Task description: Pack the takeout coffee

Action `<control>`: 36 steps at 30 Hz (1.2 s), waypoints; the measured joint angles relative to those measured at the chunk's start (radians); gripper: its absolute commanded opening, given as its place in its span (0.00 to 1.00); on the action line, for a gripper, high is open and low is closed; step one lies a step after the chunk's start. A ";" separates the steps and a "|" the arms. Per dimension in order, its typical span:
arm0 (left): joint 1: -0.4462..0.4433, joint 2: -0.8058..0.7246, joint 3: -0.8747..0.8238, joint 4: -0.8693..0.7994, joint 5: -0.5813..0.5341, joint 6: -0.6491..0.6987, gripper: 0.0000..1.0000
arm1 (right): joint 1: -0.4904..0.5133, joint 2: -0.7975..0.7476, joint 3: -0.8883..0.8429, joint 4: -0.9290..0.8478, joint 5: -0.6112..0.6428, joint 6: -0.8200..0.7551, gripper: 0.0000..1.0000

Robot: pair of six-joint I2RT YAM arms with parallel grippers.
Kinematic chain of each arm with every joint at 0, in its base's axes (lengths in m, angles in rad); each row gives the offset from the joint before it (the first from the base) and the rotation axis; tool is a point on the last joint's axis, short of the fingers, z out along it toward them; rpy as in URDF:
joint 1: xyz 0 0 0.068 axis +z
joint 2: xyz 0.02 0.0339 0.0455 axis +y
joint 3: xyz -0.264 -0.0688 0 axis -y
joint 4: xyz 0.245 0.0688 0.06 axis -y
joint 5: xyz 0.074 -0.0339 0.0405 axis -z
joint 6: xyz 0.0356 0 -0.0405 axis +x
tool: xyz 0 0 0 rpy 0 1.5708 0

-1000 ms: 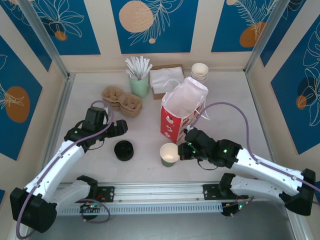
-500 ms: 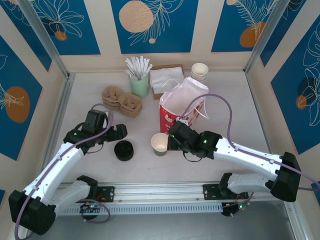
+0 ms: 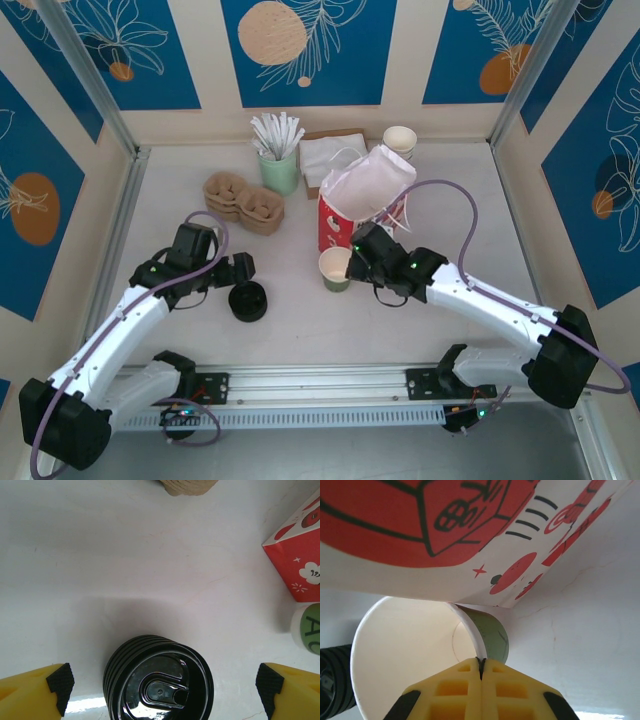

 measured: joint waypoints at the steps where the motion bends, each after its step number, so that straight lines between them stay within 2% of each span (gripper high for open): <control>1: 0.000 0.002 0.000 0.000 0.000 0.000 0.95 | -0.008 -0.005 -0.003 -0.001 -0.001 -0.002 0.00; 6: 0.000 0.002 -0.018 0.013 0.011 -0.005 0.95 | -0.002 -0.036 -0.033 0.013 -0.014 -0.010 0.00; 12: -0.010 0.002 -0.051 0.018 0.018 -0.026 0.94 | 0.083 -0.027 -0.051 0.030 -0.032 -0.004 0.00; 17: -0.024 -0.008 -0.068 0.017 0.018 -0.044 0.88 | 0.133 0.007 -0.055 0.045 -0.034 0.017 0.00; 23: -0.040 -0.027 -0.092 0.000 0.016 -0.068 0.79 | 0.150 0.046 -0.055 0.059 -0.034 0.025 0.08; 29: -0.063 -0.026 -0.103 -0.035 -0.008 -0.086 0.66 | 0.150 0.060 -0.055 0.079 -0.034 0.028 0.16; 32: -0.076 -0.018 -0.103 -0.041 -0.019 -0.095 0.59 | 0.150 0.065 -0.055 0.079 -0.034 0.029 0.22; 36: -0.095 0.005 -0.103 -0.057 -0.040 -0.097 0.53 | 0.150 0.067 -0.054 0.078 -0.034 0.032 0.30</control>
